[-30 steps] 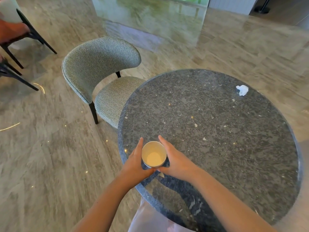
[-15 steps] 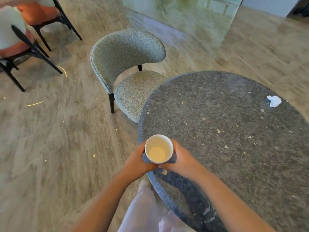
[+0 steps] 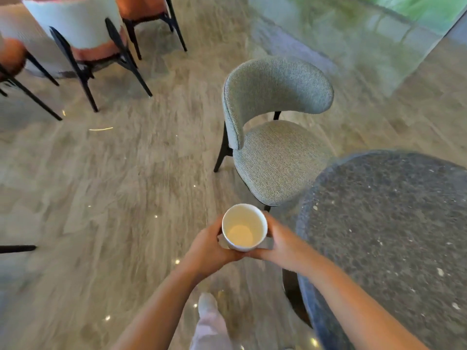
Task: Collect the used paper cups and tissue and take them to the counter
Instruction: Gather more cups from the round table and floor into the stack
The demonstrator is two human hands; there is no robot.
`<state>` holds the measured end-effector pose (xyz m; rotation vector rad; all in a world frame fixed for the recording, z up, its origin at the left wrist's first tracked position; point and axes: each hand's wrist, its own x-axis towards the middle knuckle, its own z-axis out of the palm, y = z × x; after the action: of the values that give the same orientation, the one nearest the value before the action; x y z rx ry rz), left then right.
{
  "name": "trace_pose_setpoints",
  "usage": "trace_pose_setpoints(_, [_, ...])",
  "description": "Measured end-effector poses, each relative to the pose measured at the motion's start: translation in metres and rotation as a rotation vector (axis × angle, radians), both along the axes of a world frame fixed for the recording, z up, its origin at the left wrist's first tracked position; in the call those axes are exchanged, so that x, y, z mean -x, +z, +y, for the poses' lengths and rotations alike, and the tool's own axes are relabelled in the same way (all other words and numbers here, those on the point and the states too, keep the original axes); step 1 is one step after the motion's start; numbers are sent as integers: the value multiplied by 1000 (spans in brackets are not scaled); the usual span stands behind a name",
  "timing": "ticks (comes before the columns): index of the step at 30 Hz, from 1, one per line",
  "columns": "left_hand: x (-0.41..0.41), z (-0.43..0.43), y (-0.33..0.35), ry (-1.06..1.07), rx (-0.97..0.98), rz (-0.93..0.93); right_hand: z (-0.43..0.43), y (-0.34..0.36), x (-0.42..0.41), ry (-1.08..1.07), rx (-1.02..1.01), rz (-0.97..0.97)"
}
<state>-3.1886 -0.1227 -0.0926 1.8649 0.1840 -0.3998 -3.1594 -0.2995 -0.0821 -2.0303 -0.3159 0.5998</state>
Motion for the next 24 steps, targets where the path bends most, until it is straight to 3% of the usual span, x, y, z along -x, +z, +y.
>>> trace_pose_setpoints(6, [-59,96,20,45,-30,-78,98,8,-67,37,-46,-61])
trace_pose_setpoints(13, [-140,154,33,47,-18,-134,152,17,-162,112,-57,-66])
trace_pose_setpoints(24, [-354,221,34,24,-46,-157,217,23,-372,109,-84,-97])
